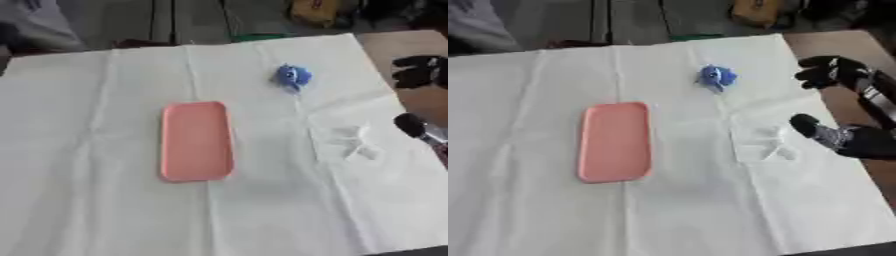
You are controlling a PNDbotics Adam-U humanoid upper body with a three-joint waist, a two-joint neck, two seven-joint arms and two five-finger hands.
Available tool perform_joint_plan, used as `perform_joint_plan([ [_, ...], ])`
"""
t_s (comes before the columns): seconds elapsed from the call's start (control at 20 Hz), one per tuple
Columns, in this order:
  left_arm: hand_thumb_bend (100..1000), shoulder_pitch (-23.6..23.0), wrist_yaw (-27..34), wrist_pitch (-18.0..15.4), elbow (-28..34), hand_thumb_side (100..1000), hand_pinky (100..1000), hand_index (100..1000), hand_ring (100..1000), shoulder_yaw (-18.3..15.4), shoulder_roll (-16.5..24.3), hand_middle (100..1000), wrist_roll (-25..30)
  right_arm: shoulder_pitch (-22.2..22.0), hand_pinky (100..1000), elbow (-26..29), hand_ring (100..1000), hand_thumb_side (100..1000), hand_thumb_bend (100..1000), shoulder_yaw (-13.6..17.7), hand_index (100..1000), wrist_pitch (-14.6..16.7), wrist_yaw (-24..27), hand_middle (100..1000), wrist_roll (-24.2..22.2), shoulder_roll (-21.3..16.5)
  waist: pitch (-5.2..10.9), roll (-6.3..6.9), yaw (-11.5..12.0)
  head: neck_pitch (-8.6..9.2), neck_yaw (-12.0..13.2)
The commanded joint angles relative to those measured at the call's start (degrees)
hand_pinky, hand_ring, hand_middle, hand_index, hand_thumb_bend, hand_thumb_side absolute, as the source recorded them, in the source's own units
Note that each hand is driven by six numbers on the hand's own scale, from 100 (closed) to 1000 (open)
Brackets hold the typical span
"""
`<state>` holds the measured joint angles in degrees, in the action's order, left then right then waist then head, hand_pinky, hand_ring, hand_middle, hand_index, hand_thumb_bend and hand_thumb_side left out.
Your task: Pick up objects on the table and place them in the box.
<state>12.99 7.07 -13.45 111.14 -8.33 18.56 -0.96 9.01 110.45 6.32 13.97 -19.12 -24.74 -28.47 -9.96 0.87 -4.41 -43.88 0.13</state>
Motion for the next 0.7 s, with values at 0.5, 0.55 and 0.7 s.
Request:
perform_joint_plan([
  [0.5, 281, 0.49, -0.12, -0.01, 0.47, 792, 667, 787, 647, 0.01, 1.17, 670, 0.35, 2.77, 829, -2.54, 790, 691, 633, -1.22, 874, 1.85, -0.64, 890, -1.59, -6.80, 0.55, -0.06, 0.09, -0.24, -0.52],
  [0.55, 280, 0.44, -0.12, 0.00, 0.43, 792, 667, 787, 647, 0.06, 1.20, 670, 0.41, 3.19, 830, -4.03, 791, 689, 637, -1.74, 875, 2.45, -1.22, 890, -2.09, -8.15, 0.57, -0.07, 0.25, -0.24, -0.58],
  [0.7, 278, 0.31, -0.07, -0.02, 0.35, 797, 666, 787, 646, 0.10, 1.17, 670, 0.46, 4.08, 843, -7.95, 802, 673, 647, -2.70, 884, 4.13, -2.71, 891, -2.96, -10.25, 0.51, -0.06, 0.53, -0.24, -0.60],
])
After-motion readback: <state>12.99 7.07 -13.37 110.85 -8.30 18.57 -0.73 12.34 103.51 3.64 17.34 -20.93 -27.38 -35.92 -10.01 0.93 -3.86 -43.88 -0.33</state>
